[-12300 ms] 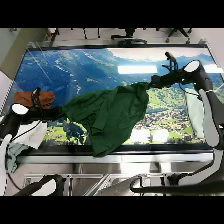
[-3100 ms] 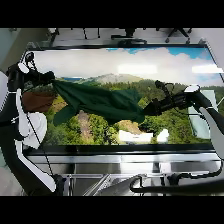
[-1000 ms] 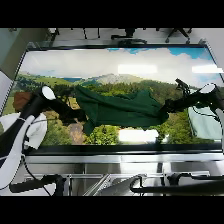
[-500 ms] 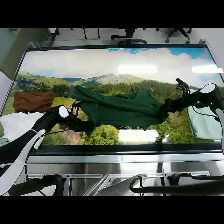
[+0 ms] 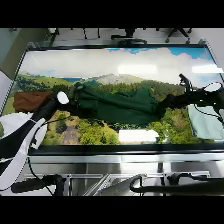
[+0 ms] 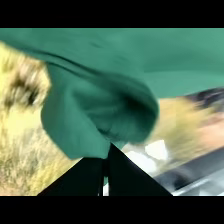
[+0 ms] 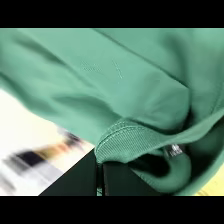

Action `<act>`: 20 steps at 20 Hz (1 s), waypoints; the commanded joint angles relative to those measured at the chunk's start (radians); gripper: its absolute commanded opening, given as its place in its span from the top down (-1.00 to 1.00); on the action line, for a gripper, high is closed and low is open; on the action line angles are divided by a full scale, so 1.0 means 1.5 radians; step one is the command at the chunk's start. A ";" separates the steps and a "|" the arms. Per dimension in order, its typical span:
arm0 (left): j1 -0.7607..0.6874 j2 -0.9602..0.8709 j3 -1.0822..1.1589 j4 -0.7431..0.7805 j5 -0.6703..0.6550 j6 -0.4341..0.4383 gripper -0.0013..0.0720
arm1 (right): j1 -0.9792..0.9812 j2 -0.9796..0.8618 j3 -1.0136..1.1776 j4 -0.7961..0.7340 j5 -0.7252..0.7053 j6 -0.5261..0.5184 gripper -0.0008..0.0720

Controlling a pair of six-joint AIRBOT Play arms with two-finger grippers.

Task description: Fold the shirts.

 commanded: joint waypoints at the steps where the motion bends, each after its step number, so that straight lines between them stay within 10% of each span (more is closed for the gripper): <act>1: 0.011 0.077 0.139 -0.001 -0.061 0.002 0.93 | -0.042 0.046 0.033 0.191 0.036 -0.048 0.93; 8: 0.122 0.317 0.424 -0.004 -0.036 -0.021 0.93 | -0.251 0.204 0.286 0.711 0.015 -0.171 0.93; 17: 0.398 0.458 0.538 0.030 -0.033 -0.006 0.93 | -0.316 0.282 0.381 0.564 -0.053 -0.154 0.93; 20: 0.439 0.438 0.426 -0.114 -0.047 0.053 0.93 | -0.273 0.258 0.339 0.527 -0.016 -0.148 0.93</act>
